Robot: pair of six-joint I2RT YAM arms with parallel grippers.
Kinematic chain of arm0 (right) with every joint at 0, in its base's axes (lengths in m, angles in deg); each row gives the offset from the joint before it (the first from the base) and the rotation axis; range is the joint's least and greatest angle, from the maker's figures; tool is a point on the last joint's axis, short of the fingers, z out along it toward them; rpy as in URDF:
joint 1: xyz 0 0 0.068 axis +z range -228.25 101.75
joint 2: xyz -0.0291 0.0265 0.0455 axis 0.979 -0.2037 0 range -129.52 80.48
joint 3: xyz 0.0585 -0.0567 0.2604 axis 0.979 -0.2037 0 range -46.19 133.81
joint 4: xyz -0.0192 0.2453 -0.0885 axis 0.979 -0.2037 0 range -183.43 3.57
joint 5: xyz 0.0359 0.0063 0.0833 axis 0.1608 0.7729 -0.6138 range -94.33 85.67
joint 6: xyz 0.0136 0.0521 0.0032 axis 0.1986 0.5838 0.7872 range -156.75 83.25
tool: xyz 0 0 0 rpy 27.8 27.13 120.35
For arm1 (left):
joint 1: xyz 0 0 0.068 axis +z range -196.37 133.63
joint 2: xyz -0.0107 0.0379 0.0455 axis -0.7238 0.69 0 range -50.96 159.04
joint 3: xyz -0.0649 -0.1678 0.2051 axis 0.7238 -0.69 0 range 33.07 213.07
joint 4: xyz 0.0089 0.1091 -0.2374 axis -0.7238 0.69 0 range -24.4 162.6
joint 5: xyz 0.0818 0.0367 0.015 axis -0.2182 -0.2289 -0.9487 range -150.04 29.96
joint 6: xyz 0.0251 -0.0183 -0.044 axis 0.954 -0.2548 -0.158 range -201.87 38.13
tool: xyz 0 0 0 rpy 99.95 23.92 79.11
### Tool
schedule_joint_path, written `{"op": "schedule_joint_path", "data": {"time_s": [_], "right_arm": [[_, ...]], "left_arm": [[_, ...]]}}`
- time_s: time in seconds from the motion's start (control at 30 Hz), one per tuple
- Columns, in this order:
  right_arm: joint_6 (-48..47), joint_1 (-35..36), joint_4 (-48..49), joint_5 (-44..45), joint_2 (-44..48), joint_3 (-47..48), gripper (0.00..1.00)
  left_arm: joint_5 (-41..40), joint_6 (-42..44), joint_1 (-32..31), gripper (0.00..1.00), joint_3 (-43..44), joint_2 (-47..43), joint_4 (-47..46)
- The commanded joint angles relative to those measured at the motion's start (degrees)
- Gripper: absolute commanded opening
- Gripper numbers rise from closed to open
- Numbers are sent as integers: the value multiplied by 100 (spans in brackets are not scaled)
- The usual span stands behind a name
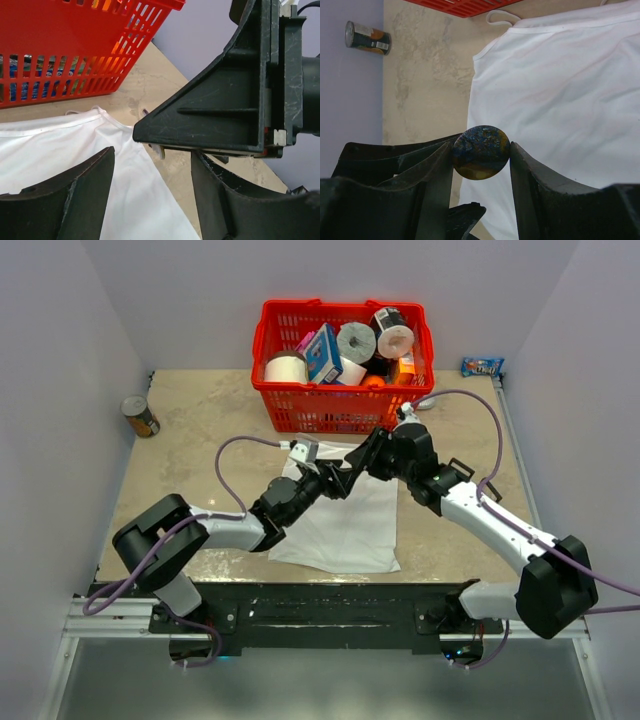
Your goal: Pin the brooch onto the clothing
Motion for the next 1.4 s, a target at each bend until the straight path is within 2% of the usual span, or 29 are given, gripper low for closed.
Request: {"op": "schedule_joint_path", "data": {"time_s": [0.0,0.2,0.43,0.53,0.57,0.83,0.87,0.97,1.0,1.1,1.13,1.23,1.27,1.37], "right_arm": [[128,35,126,4,193,-57,33],[163,61,152,4,219,-66,33],[198,70,196,31,237,-110,32],[207,79,213,39,237,-145,32],[207,79,222,39,228,-153,32],[233,96,257,118,254,-233,33],[233,96,257,127,263,-241,34],[259,105,275,145,289,-268,35],[286,96,266,162,316,-277,38],[303,105,214,232,394,-268,53],[303,105,153,233,421,-259,64],[260,105,-14,426,579,-189,75],[225,105,-67,461,623,-171,82],[198,96,-243,575,807,-118,86]], "left_arm": [[-210,-56,-37,63,319,147,-291],[-237,-91,-45,49,494,305,-124],[-325,-232,-63,41,617,436,86],[-360,-232,-72,32,688,489,183],[-430,-249,-80,25,697,498,236],[-703,-399,-89,6,872,507,614],[-729,-399,-89,1,899,507,632],[-799,-381,-98,0,908,525,711],[-826,-373,-98,0,916,533,737],[-861,-364,-98,0,925,525,912],[-800,-312,-98,0,908,507,1026],[-694,-109,-98,0,846,393,1333],[-685,-39,-98,0,794,341,1396],[-685,312,-89,0,688,42,1738]]}}
